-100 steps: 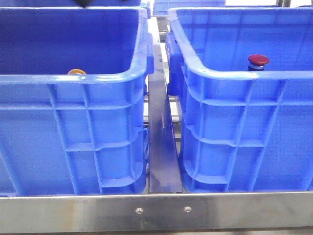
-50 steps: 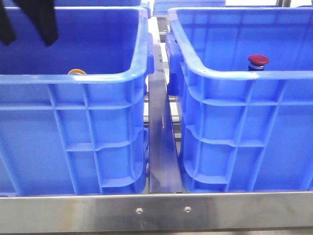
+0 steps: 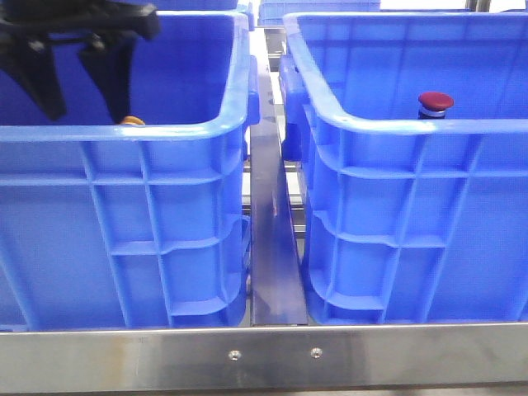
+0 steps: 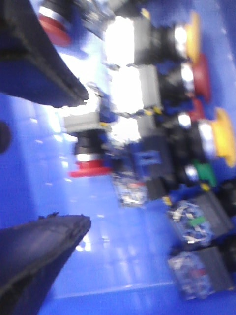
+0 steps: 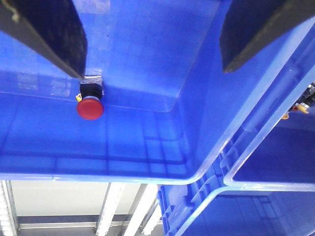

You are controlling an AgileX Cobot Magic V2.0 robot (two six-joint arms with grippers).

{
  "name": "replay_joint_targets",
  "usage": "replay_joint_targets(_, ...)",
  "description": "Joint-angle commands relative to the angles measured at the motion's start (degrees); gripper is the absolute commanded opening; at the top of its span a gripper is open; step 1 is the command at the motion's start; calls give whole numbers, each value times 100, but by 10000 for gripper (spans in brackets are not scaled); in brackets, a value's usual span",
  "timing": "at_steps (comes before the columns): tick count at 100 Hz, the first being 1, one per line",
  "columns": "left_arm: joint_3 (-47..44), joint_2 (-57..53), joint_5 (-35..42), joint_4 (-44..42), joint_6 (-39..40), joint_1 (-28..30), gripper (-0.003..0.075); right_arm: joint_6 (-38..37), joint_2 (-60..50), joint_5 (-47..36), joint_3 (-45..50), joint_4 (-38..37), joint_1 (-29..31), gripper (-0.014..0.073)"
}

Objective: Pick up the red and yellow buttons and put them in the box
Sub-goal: 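Grasp a yellow-capped button with the left gripper and lift it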

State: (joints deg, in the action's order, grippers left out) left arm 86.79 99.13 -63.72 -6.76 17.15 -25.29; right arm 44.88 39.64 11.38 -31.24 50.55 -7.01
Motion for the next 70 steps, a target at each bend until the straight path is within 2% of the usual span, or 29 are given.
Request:
replay_joint_targets(1, 335, -41, 184, 12, -7, 11, 438, 71, -32, -303, -157, 23, 6, 579)
replay_joint_targets(28, 694, 598, 208, -326, -20, 11, 438, 71, -32, -303, -157, 23, 6, 579)
replay_joint_targets(59, 833, 868, 386, -321, -20, 11, 436, 71, -32, -303, -157, 23, 6, 579)
replay_joint_targets(70, 833, 868, 378, -321, -20, 11, 365, 71, -32, -303, -157, 23, 6, 579)
